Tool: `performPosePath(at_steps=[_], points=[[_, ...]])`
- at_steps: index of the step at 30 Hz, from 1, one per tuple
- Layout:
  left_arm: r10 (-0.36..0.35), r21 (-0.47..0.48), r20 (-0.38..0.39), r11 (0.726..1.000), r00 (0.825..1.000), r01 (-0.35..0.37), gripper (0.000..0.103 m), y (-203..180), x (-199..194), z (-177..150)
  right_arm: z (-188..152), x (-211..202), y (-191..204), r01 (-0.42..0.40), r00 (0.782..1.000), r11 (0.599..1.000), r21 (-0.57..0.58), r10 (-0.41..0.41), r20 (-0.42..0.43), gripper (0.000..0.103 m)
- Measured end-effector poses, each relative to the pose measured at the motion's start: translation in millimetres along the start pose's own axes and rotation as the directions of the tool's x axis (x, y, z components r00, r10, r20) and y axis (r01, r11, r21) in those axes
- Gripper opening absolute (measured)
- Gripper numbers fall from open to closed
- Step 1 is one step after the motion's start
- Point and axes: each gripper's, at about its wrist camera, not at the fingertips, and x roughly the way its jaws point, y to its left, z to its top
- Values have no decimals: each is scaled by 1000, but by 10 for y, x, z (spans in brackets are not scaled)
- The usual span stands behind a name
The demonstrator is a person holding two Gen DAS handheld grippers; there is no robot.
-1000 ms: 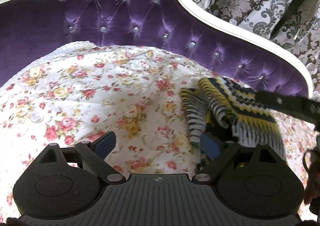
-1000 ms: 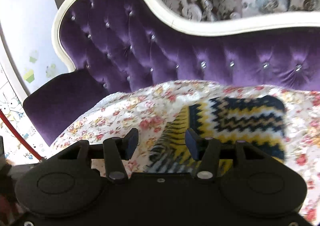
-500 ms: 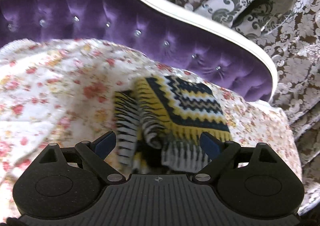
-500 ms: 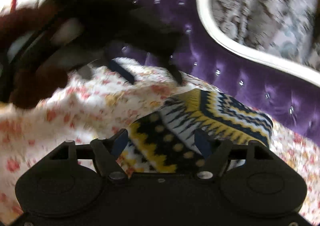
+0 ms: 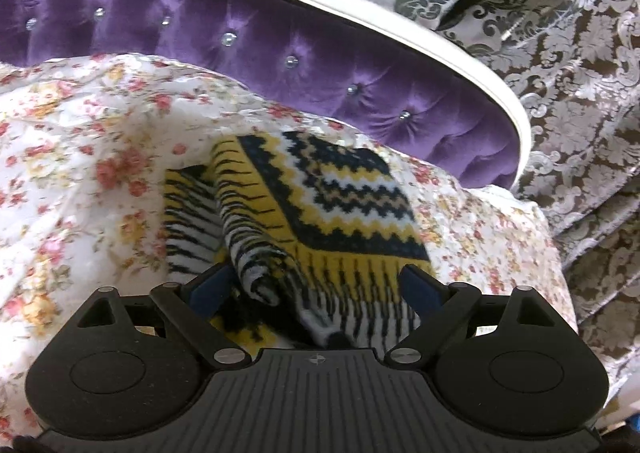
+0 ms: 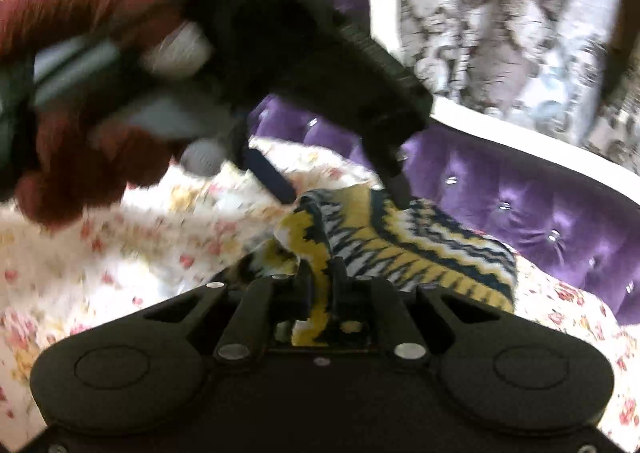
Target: Fold small clothes
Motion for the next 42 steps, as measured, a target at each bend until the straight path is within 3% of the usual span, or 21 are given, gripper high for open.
performPosePath(at_steps=[5, 8, 9, 11, 12, 14, 17, 20, 23, 27, 29, 32, 35, 39, 42], points=[[13, -20, 9, 1000, 1000, -13, 91, -25, 172, 63, 5, -66, -86, -23, 1000, 999, 43, 23, 0, 14], [-14, -61, 24, 998, 1000, 15, 90, 1, 245, 90, -9, -67, -54, -33, 999, 999, 43, 33, -6, 14], [-21, -75, 30, 997, 999, 23, 82, 6, 266, 95, -22, -64, -45, -34, 999, 998, 45, 35, -9, 14], [-9, -80, 34, 997, 999, 12, 51, -7, 314, 100, -34, -62, -44, -40, 999, 998, 53, 41, -14, 14], [-1, -68, 35, 998, 999, 4, 17, -15, 339, 99, -40, -57, -52, -41, 999, 998, 57, 42, -15, 14], [-12, -40, 36, 999, 999, 14, 13, -35, 366, 99, -44, -68, -51, -40, 999, 997, 65, 41, -17, 14], [16, 23, 110, 1000, 994, -19, 11, -133, 186, 85, -5, -140, -54, -43, 999, 996, 83, 43, 6, 14], [-5, 37, 181, 999, 984, -2, 10, -130, -111, 137, 96, -232, -4, -64, 997, 994, 92, 60, 46, 14], [12, 22, 184, 1000, 983, -16, 10, 6, -216, 130, 129, -159, 141, -86, 996, 994, 68, 84, 32, 14], [83, -33, 115, 996, 990, -80, 10, 302, -40, -36, -31, 160, 326, -141, 985, 989, 41, 145, -94, 16], [97, -50, 87, 994, 992, -93, 12, 403, 75, -129, -131, 290, 395, -155, 973, 988, 21, 157, -169, 25], [103, -56, 130, 994, 986, -96, 25, 445, 48, -192, -150, 194, 349, -183, 973, 983, 32, 185, -141, 35], [115, -54, 147, 993, 982, -108, 40, 422, -32, -174, -130, 39, 221, -239, 965, 968, 71, 245, -95, 80], [90, -55, 197, 995, 976, -81, 76, 399, -227, -204, -90, -179, -58, -250, 967, 955, 160, 255, -10, 81], [67, -34, 210, 998, 975, -62, 86, 341, -348, -256, -66, -280, -417, -244, 969, 926, 289, 244, 39, 97]])
